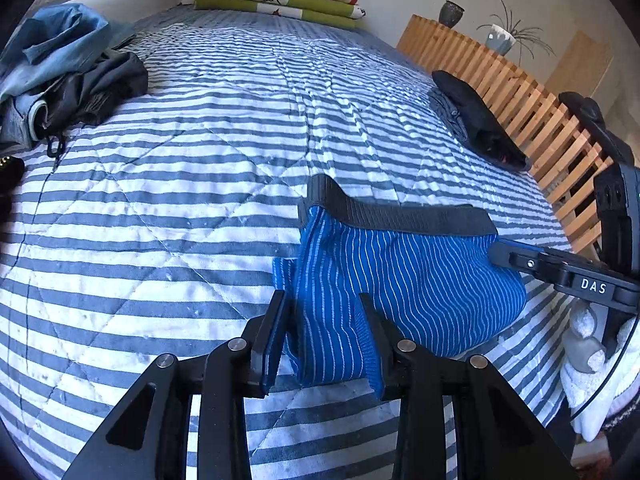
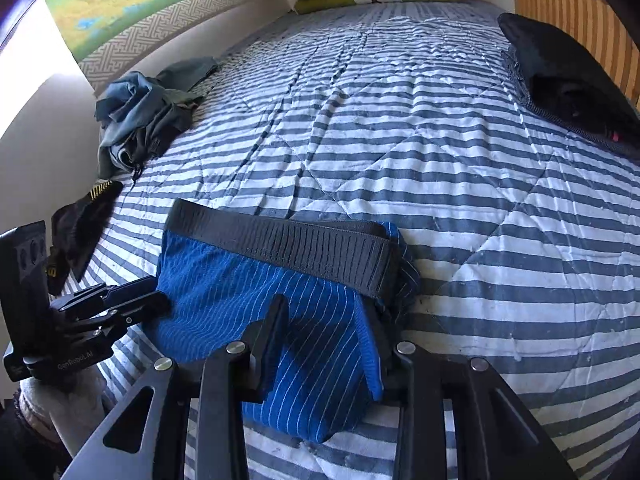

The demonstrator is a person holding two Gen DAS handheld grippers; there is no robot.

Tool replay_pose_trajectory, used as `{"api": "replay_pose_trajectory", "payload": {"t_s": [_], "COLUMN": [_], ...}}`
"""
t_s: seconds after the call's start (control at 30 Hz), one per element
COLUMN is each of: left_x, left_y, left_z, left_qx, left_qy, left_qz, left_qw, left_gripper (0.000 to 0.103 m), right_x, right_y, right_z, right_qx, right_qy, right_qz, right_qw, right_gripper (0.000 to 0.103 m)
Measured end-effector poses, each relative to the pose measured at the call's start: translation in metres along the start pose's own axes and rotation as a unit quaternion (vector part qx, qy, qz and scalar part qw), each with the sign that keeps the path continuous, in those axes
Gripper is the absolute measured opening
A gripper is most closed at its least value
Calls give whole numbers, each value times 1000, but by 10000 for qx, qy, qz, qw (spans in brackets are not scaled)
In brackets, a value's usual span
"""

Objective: Fold small clothes
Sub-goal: 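Lower the folded briefs onto the bed and regrasp the waistband with both grippers, then lift the folded briefs with both grippers and carry them toward the folded black garment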

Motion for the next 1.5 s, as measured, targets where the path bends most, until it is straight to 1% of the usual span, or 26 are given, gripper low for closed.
{"api": "replay_pose_trajectory", "payload": {"t_s": [0.03, 0.07, 0.1, 0.13, 0.23, 0.3, 0.37, 0.43, 0.47, 0.5, 0.53, 0.57, 0.63, 0.67, 0.73, 0.77, 0.83, 0.9, 0.97, 1.07, 1.13, 1.23, 1.37, 1.5], "left_x": [-3, -4, -3, 0, 15, 26, 33, 37, 38, 39, 41, 44, 46, 47, 47, 46, 42, 33, 23, 6, -2, -10, -5, 16], "left_y": [-4, -8, -12, -15, -21, -21, -20, -20, -21, -22, -22, -22, -21, -22, -21, -22, -25, -31, -39, -57, -71, -94, -135, -189], "left_z": [4, 9, 14, 18, 21, 21, 20, 18, 17, 17, 17, 16, 12, 9, 5, 5, 5, 1, -9, -30, -47, -76, -123, -181], "left_qx": [-117, -282, -431, -582, -862, -948, -987, -1005, -1001, -1013, -1013, -1004, -913, -851, -819, -853, -935, -884, -795, -598, -473, -285, -37, 186], "left_qy": [-2, 29, 83, 108, 233, 260, 246, 207, 191, 181, 173, 174, 130, 102, 106, 121, 190, 258, 358, 504, 636, 833, 1102, 1298], "left_qz": [-14, -1, 40, 111, 425, 630, 740, 771, 777, 802, 847, 893, 878, 864, 850, 845, 814, 734, 638, 449, 330, 213, 110, -16], "left_qw": [9999, 9996, 9990, 9982, 9951, 9932, 9921, 9917, 9918, 9915, 9911, 9908, 9919, 9926, 9930, 9927, 9921, 9930, 9941, 9959, 9963, 9959, 9938, 9914], "left_gripper": [41, 48, 52, 56, 56, 56, 56, 55, 52, 48, 35, 28, 23, 19, 14, 12, 10, 9, 9, 9, 9, 9, 9, 9], "right_x": [-7, -14, -19, -20, -12, -2, 7, 15, 17, 17, 18, 19, 23, 26, 27, 27, 23, 13, 0, -26, -46, -77, -114, -147], "right_y": [0, 1, 1, 1, 3, 5, 5, 6, 6, 5, 5, 4, 5, 7, 8, 8, 7, 4, -1, -10, -18, -32, -53, -83], "right_z": [-3, -8, -13, -19, -37, -45, -48, -49, -49, -49, -50, -49, -44, -41, -34, -32, -29, -26, -23, -23, -28, -39, -60, -89], "right_qx": [54, 139, 242, 339, 713, 997, 1179, 1281, 1315, 1355, 1412, 1439, 1425, 1387, 1275, 1241, 1253, 1218, 1136, 1004, 1020, 973, 957, 958], "right_qy": [26, 85, 100, 91, 31, -130, -254, -345, -355, -380, -434, -498, -607, -635, -503, -497, -495, -505, -515, -413, -399, -269, -68, 194], "right_qz": [-63, -117, -144, -124, 145, 332, 452, 523, 509, 480, 494, 504, 549, 625, 567, 555, 495, 381, 230, -49, -221, -497, -830, -1178], "right_qw": [10000, 9998, 9996, 9993, 9973, 9944, 9917, 9898, 9894, 9889, 9878, 9871, 9864, 9863, 9889, 9895, 9896, 9905, 9919, 9941, 9937, 9936, 9919, 9882], "right_gripper": [33, 39, 46, 49, 50, 50, 50, 50, 50, 50, 50, 50, 41, 30, 25, 20, 15, 13, 13, 12, 12, 12, 12, 12]}}
Point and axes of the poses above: each gripper's, at about its wrist camera, not at the fingertips, and x roughly the way its jaws point, z to its left, y to its underside, the point moved 2 cm from there along x, roughly the way its jaws point, and after that the axes turned 3 degrees about -z, right-handed, at the moved point
